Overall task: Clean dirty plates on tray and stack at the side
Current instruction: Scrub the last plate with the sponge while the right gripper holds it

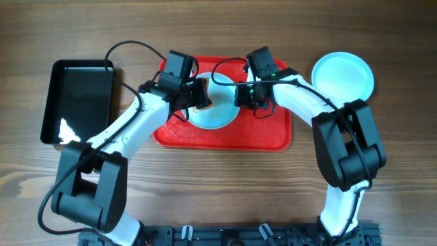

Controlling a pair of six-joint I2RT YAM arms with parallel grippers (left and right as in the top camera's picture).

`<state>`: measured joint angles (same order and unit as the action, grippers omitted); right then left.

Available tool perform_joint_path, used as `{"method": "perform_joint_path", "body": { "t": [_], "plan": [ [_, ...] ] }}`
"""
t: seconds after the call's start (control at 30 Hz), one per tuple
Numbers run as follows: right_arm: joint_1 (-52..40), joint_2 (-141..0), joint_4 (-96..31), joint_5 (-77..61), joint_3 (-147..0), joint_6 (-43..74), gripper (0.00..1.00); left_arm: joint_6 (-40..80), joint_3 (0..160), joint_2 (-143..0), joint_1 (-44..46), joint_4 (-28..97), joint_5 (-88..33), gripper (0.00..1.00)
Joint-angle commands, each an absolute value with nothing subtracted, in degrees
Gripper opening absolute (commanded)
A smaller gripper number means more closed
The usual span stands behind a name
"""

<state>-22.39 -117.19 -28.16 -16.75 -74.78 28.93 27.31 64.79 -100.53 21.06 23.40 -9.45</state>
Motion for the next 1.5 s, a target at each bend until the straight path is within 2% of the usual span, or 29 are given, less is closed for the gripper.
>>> {"method": "perform_joint_path", "body": {
  "t": [0.0,0.43,0.6,0.83,1.1,1.2,1.33,1.47],
  "plan": [
    [-22.7,-119.7,-28.5,-17.4,-74.7,30.3,0.04,27.5,64.6,-103.5,21.5,22.9,-11.1,0.04],
    [-22.6,-119.7,-28.6,-17.4,-74.7,30.2,0.04,27.4,64.6,-109.0,25.7,17.3,-12.9,0.04],
    [-22.6,-119.7,-28.6,-17.4,-74.7,30.2,0.04,27.0,64.6,-109.7,25.6,20.8,-1.4,0.04],
    [-22.6,-119.7,-28.7,-17.4,-74.7,30.1,0.04,19.5,64.6,-112.3,25.5,24.5,8.6,0.04],
    [-22.6,-119.7,-29.3,-16.6,-74.7,30.2,0.04,19.4,64.6,-112.4,25.5,24.3,33.3,0.04],
    [-22.6,-119.7,-29.4,-16.5,-74.7,30.2,0.04,19.4,64.8,-112.0,25.5,24.2,39.0,0.04],
    [-22.6,-119.7,-29.3,-16.5,-74.7,30.2,0.04,19.5,65.9,-110.1,25.8,24.3,38.3,0.04],
    [-22.6,-119.7,-29.2,-16.5,-74.7,30.2,0.04,19.7,67.4,-106.2,26.7,24.1,32.0,0.04]
  ]
}}
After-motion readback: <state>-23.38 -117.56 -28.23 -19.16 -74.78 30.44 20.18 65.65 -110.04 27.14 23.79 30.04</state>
